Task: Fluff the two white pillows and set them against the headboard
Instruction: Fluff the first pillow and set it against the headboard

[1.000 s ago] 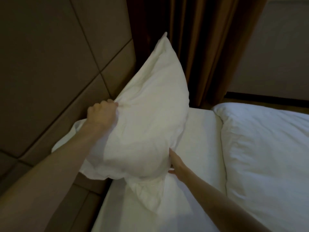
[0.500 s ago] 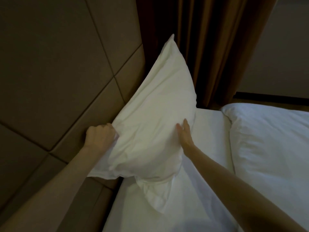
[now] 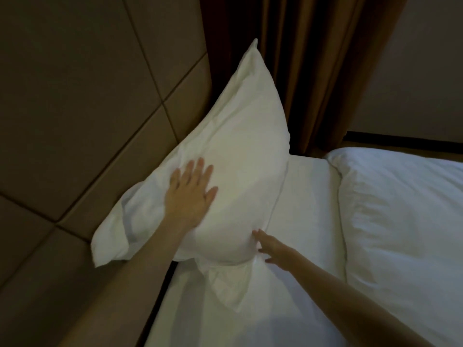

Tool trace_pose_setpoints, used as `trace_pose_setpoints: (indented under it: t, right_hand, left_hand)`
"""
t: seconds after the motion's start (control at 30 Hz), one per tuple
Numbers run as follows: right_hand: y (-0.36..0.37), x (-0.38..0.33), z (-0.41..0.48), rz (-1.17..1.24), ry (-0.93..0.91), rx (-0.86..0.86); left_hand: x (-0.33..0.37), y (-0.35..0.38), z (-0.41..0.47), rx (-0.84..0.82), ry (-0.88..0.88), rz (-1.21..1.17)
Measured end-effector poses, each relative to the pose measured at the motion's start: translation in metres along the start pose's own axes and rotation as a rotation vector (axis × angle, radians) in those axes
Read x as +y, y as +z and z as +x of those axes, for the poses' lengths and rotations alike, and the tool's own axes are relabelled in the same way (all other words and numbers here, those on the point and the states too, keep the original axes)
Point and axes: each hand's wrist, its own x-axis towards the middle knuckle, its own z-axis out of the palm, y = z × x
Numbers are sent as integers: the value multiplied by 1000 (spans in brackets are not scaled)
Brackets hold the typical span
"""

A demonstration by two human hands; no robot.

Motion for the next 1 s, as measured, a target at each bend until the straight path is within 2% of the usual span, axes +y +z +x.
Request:
trace_pose_setpoints:
  t: [0.1,0.2,0.43,0.53,0.63,1.0]
  right_hand:
    - [-2,9,-1,35,17,20]
    - [4,10,-9,50,20,31]
    - [-3,-8,-61,71,-19,77]
    - [-8,-19,-90,88,-59,124]
    - [-10,-29,-133,85,-116,149]
    - [-27,-34,-291,154,-285,193]
  left_hand:
    - [-28,-2,-21,71,-110,26]
    - [-39,-14,-41,110,-108,49]
    - [-33,-42,-89,13,-139,-18]
    - [-22,-63,-100,-88,-298,-214]
    - [-12,-84,-122,-13,-407,-480]
    - [50,-188,-192,95,-487,-1179]
